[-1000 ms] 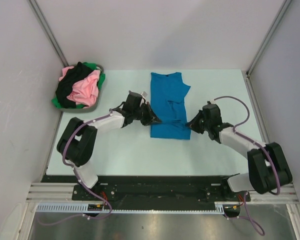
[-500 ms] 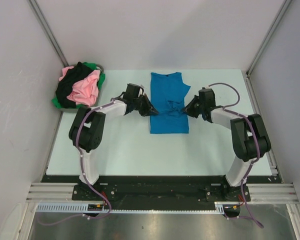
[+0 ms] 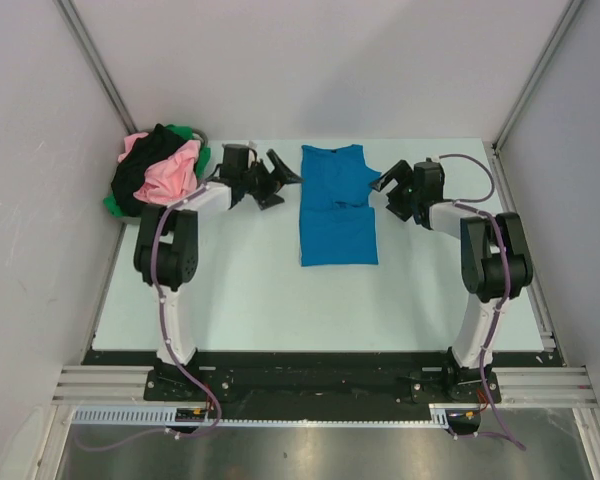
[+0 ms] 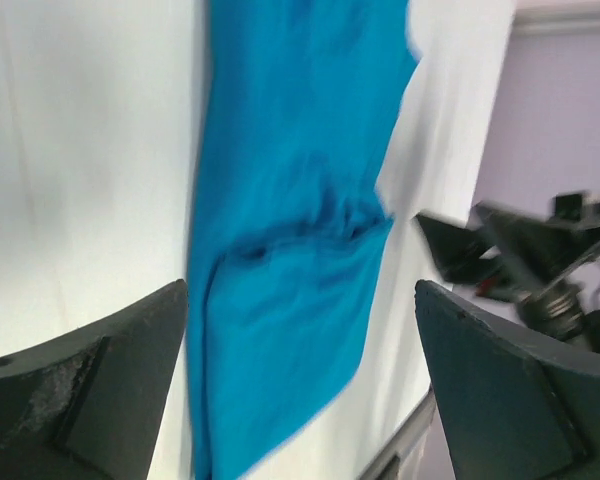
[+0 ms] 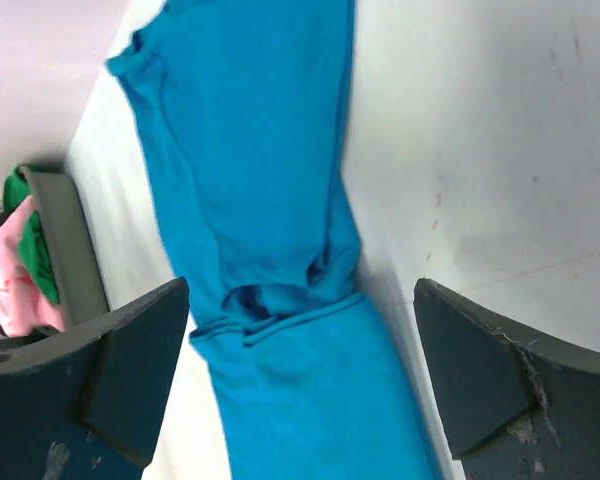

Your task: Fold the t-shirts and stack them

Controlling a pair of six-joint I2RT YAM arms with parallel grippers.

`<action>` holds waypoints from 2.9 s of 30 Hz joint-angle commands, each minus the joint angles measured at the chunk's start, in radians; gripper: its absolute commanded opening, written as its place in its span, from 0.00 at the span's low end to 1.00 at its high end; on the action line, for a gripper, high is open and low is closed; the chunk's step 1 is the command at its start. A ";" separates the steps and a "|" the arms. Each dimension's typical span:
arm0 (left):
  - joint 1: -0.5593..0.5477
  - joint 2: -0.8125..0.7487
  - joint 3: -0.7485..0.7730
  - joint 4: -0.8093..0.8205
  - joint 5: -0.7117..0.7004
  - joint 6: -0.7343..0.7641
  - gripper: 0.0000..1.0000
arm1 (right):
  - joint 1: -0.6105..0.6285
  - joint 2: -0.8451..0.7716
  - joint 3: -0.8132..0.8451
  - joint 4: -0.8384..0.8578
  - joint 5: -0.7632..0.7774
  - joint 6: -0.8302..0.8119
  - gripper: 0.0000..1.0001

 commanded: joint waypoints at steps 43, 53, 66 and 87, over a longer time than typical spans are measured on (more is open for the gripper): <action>-0.205 -0.216 -0.774 0.317 -0.057 -0.009 0.34 | 0.171 -0.456 -0.629 -0.064 0.122 -0.173 0.97; -0.205 -0.174 -0.798 0.387 -0.041 -0.042 0.03 | 0.191 -0.335 -0.629 0.048 0.047 -0.110 0.94; -0.203 -0.227 -0.840 0.407 -0.027 -0.047 0.03 | 0.226 -0.327 -0.655 0.004 0.073 -0.109 0.14; -0.373 -0.640 -1.349 0.568 -0.114 -0.171 0.02 | 0.651 -0.843 -0.853 -0.336 0.370 0.061 0.00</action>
